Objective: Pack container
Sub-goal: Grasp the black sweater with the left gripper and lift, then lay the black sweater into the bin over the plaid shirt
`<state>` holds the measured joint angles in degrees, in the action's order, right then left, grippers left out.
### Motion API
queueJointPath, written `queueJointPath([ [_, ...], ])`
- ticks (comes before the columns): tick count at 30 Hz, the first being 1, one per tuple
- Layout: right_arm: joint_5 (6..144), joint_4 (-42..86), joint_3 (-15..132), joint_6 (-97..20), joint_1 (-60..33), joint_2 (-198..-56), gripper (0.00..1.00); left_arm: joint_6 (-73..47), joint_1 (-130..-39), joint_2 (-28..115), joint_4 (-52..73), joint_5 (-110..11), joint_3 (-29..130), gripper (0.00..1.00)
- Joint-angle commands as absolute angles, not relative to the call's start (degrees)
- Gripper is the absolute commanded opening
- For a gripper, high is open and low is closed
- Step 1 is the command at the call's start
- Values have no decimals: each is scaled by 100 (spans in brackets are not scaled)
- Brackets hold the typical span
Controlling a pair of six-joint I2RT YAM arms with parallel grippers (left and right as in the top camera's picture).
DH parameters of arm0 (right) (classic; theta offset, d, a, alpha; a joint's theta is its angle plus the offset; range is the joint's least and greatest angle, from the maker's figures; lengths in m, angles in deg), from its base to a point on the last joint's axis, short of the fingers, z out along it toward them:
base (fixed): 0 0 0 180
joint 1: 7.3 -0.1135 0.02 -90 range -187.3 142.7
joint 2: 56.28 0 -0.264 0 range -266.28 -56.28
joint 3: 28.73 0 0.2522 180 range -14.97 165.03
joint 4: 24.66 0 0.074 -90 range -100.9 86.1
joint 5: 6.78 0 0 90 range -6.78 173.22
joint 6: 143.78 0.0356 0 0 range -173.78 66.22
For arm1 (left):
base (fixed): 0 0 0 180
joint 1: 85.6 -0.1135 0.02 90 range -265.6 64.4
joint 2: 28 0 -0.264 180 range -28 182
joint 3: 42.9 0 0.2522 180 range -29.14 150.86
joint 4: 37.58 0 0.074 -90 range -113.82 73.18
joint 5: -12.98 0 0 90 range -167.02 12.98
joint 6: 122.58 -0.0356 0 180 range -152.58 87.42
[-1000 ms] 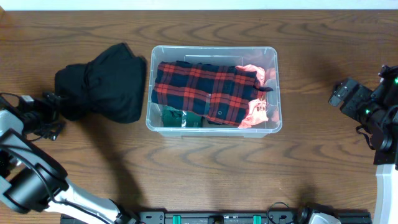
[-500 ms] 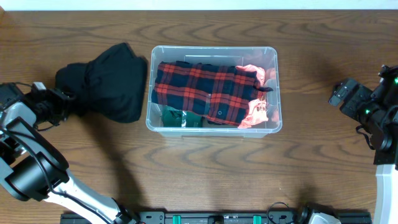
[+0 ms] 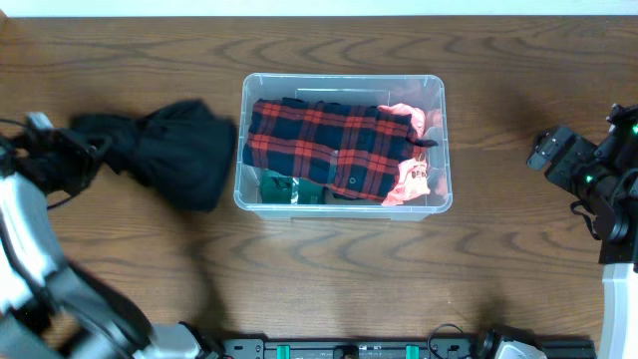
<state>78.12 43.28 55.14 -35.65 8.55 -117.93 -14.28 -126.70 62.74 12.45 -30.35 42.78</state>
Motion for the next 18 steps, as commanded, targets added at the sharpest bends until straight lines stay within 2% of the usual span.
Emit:
queueJointPath([
  [1,7853,4319,5551,-3670,879,-11780,99,-1183,-12585,5030,1396,-1874,4468,6],
  [7,7853,4319,5551,-3670,879,-11778,99,-193,-12041,3483,1239,-1441,4746,6],
  [12,7853,4319,5551,-3670,879,-11778,99,1305,-10823,2954,-464,-1476,5087,6],
  [15,7853,4319,5551,-3670,879,-11780,99,1941,-9831,2927,-1347,-1935,5104,6],
  [18,7853,4319,5551,-3670,879,-11780,99,1877,-8694,3019,-1356,-3172,5100,6],
])
